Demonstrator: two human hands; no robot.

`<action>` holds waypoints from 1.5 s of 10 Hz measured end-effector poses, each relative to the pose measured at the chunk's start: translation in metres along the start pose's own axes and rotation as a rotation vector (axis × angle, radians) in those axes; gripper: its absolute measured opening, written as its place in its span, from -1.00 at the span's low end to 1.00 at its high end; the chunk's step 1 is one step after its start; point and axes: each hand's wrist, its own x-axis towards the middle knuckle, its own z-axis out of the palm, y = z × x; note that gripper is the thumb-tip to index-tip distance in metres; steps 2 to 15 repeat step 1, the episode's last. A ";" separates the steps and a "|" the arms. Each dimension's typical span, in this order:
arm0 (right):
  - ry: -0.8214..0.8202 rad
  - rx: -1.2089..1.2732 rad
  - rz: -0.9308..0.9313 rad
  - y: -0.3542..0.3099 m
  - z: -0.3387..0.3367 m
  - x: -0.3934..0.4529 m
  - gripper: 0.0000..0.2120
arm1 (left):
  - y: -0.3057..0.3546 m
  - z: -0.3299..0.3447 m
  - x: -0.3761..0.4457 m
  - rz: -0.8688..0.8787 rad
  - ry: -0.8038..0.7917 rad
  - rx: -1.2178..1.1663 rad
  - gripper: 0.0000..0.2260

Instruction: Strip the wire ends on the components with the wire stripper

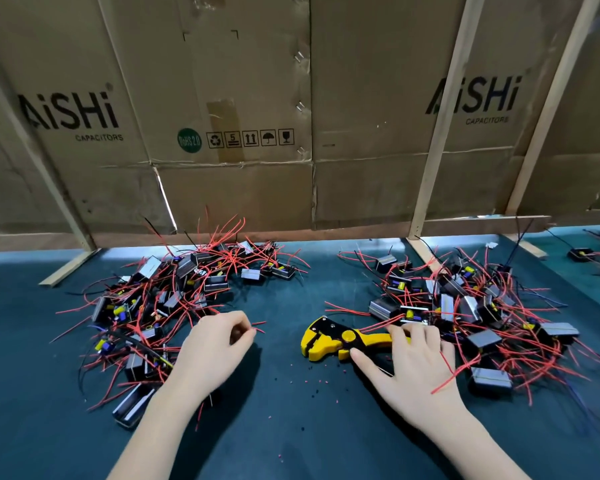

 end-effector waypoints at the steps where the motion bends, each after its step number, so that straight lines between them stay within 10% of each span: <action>1: 0.260 0.123 -0.155 0.004 -0.011 0.001 -0.34 | -0.004 0.012 -0.008 -0.023 0.012 0.030 -0.81; 15: 0.260 0.123 -0.155 0.004 -0.011 0.001 -0.34 | -0.004 0.012 -0.008 -0.023 0.012 0.030 -0.81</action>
